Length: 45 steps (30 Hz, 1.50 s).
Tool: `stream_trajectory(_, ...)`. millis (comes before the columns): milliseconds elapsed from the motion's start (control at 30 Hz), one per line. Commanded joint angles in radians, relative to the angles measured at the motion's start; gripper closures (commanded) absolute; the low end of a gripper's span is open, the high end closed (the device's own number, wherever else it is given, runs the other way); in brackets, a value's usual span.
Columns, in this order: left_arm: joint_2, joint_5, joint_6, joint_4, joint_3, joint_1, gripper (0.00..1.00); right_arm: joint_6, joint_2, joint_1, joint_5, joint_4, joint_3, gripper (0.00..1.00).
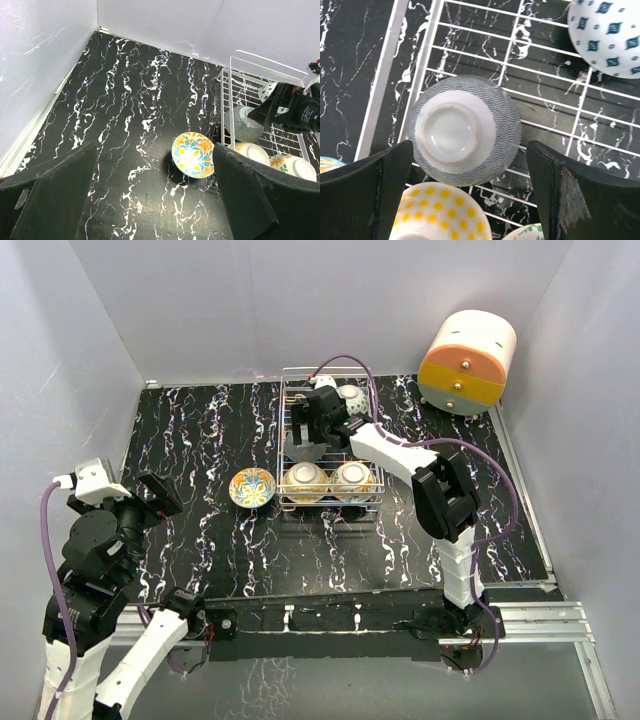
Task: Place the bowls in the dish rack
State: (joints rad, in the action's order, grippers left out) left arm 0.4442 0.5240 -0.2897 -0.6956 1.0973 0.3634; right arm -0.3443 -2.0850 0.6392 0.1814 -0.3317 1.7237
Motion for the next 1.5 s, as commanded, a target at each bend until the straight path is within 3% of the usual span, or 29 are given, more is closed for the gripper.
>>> stream_trajectory(0, 0.002, 0.014, 0.015, 0.013, -0.011, 0.003, 0.03, 0.031, 0.08, -0.001, 0.065, 0.043, -0.001, 0.01)
stream_trajectory(500, -0.005, 0.018, 0.018, 0.02, -0.041, 0.004, 0.03, 0.068, 0.121, 0.033, 0.015, 0.003, -0.048, 0.01)
stream_trajectory(1200, -0.01, 0.045, 0.03, -0.003, -0.028, 0.003, 0.03, 0.069, -0.036, 0.015, 0.031, -0.058, 0.078, 0.01)
stream_trajectory(1467, -0.002, 0.044, 0.034, 0.005, -0.024, 0.004, 0.03, 0.055, -0.066, -0.011, 0.034, 0.019, 0.079, 0.01)
